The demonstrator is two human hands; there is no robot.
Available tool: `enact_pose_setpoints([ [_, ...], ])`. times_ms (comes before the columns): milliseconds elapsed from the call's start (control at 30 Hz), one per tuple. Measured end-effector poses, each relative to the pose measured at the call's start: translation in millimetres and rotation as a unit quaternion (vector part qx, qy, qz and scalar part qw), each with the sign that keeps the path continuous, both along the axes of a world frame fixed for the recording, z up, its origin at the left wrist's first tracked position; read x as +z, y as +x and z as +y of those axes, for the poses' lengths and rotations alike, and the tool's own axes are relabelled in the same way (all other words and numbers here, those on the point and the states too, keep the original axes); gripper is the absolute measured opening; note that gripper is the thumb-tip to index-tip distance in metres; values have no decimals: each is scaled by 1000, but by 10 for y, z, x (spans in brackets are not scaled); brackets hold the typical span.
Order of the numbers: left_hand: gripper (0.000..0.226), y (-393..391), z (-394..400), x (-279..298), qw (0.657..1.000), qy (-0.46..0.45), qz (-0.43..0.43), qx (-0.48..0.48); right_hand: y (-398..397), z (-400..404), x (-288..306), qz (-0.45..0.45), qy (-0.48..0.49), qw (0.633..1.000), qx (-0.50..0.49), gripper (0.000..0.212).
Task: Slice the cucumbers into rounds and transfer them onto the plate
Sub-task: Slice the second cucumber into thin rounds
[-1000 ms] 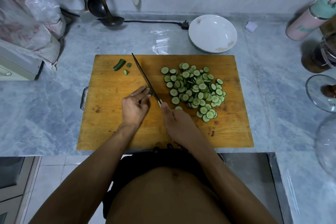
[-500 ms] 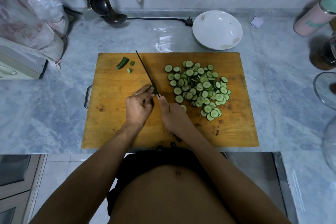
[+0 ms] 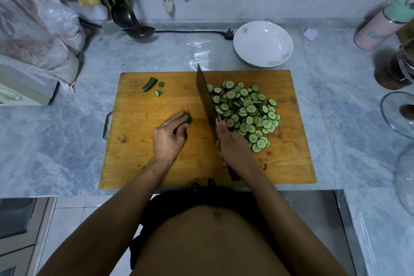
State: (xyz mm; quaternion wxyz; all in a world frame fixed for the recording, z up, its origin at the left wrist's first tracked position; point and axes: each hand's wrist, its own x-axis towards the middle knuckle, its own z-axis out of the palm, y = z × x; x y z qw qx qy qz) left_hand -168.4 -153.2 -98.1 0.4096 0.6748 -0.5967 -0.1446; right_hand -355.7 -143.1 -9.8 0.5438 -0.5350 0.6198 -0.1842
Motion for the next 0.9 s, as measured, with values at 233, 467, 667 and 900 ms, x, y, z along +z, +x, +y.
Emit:
enact_pose_setpoints([
  [233, 19, 10, -31, 39, 1000, 12, 18, 2, 173, 93, 68, 26, -43, 995, 85, 70],
  [467, 20, 41, -78, 18, 999, 24, 29, 11, 175, 122, 107, 22, -34, 996, 83, 64],
  [667, 21, 21, -85, -3, 999, 29, 36, 25, 189, 125, 94, 30, -39, 994, 101, 67],
  [900, 21, 20, -88, -23, 998, 31, 46, 34, 303, -35, 60, 37, -23, 992, 116, 70],
])
